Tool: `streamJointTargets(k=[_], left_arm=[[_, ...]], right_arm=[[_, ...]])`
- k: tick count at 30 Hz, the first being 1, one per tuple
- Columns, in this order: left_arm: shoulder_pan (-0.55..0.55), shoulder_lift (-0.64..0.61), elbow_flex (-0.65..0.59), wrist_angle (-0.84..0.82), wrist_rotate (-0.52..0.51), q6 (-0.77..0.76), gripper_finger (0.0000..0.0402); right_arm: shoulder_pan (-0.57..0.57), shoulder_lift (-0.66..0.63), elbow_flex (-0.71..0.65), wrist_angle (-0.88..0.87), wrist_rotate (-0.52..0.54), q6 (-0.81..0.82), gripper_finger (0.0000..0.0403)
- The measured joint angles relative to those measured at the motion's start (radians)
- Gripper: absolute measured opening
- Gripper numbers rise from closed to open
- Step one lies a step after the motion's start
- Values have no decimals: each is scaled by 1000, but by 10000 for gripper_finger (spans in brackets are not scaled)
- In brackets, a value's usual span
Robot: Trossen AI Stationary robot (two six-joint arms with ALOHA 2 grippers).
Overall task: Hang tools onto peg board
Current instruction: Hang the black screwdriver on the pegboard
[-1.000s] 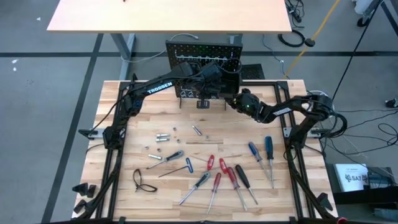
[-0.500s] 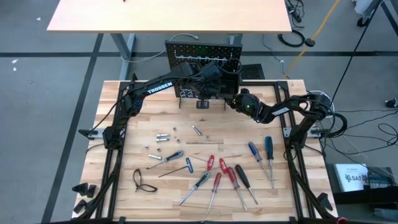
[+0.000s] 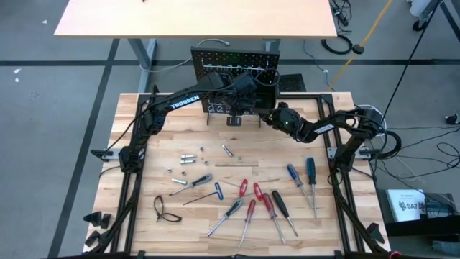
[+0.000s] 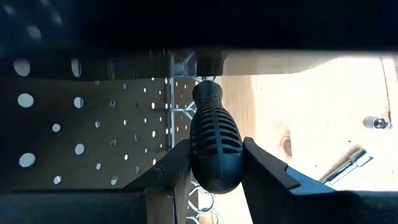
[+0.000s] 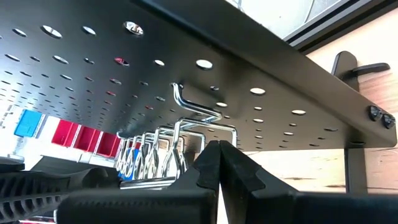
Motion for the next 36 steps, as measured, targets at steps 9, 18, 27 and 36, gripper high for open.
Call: streamJointTargets(k=[9,18,27,36], left_arm=[[0,-4,0,-4,-27,8,123],[2,-9,0,-5,-31,7,123],[2,-10,0,14,-31,4,123],[1,-11,0,34,-31,3,123]], right_arm=[[0,0,0,0,0,-5,0],[0,0,0,-2,0,-8,0],[1,0,0,-14,0,-9,0],[0,0,0,-16,-1,-13,0]])
